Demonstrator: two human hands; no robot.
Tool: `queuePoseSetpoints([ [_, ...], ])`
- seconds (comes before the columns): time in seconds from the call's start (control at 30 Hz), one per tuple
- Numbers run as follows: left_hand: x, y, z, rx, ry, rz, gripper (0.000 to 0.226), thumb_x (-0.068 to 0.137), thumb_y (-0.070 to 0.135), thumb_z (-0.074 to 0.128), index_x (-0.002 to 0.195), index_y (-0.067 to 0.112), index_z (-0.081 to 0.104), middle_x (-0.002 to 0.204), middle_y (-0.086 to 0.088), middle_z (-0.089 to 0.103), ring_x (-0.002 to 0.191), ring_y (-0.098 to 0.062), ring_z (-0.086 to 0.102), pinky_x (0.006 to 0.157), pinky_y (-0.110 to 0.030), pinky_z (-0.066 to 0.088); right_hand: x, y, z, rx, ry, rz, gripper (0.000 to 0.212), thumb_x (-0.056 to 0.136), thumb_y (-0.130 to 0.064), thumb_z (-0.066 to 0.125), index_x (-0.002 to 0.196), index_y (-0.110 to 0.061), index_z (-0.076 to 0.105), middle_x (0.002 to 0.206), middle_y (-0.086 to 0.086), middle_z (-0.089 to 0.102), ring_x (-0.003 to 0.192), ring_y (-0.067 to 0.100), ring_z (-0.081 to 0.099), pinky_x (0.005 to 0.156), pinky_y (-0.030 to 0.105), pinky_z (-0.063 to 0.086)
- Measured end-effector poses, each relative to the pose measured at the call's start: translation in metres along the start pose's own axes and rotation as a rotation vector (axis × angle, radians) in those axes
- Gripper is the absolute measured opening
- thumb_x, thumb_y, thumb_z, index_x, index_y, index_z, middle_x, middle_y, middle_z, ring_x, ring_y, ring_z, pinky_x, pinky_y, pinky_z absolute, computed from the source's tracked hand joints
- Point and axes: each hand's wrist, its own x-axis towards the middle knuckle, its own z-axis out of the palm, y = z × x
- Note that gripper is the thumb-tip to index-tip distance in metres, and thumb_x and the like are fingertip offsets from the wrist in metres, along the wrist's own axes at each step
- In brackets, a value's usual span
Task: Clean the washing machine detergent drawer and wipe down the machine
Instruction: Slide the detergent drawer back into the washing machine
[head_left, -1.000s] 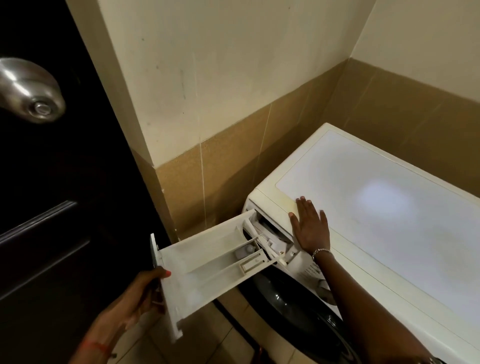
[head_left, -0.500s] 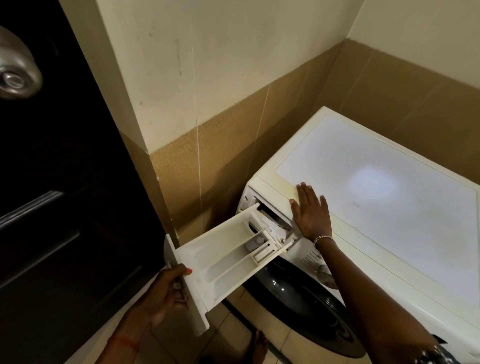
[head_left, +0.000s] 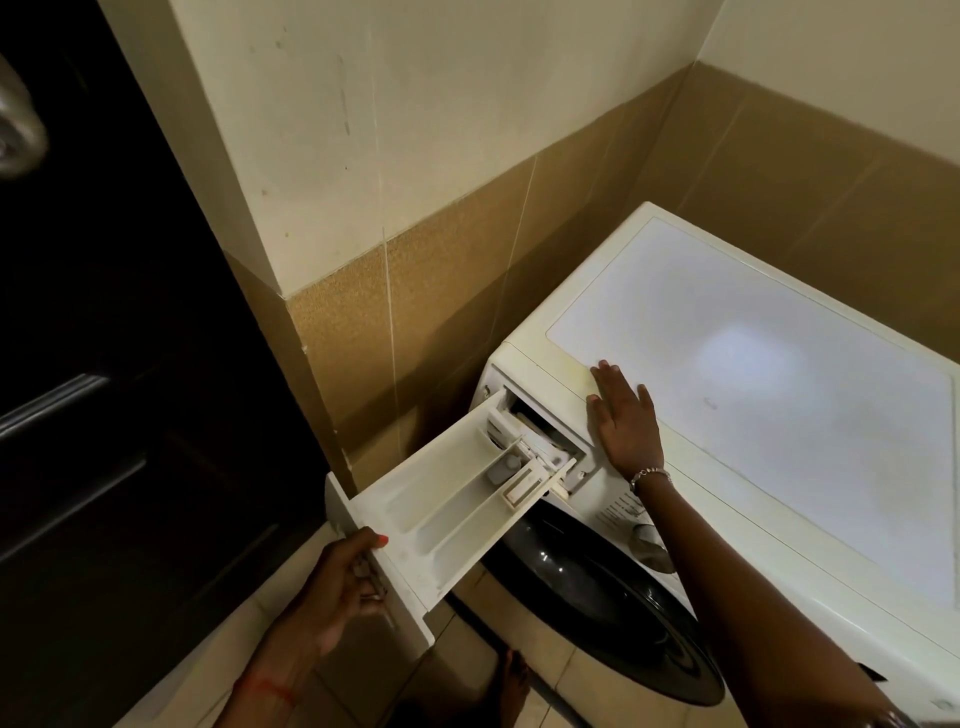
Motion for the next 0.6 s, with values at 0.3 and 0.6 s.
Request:
queuePoseSetpoints([
  [0.3,0.006,-0.023,0.011,-0.083,0.004,-0.007,0.015,0.085,0.017,0.054,0.099,0.011,0.055,0.11,-0.022,0.057,0.1,-0.037,0.056,0.075,-0.043,0.049,-0.001,-0.001,0.0,0.004,0.003,-0.005,0.061,0.088,-0.037,0.018,0.144,-0.016,0.032,0.153,0.0,0.027,0.143,0.015,0.02,0.117,0.036,0.004],
  [0.6,0.008,-0.027,0.008,-0.077,-0.012,0.005,0.086,0.04,0.037,0.072,0.117,0.008,0.049,0.116,-0.023,0.056,0.107,-0.04,0.056,0.071,-0.043,0.052,0.0,-0.001,0.0,-0.004,0.02,-0.014,0.06,0.088,-0.035,0.02,0.143,-0.015,0.033,0.152,0.001,0.028,0.142,0.015,0.021,0.117,0.037,0.006],
])
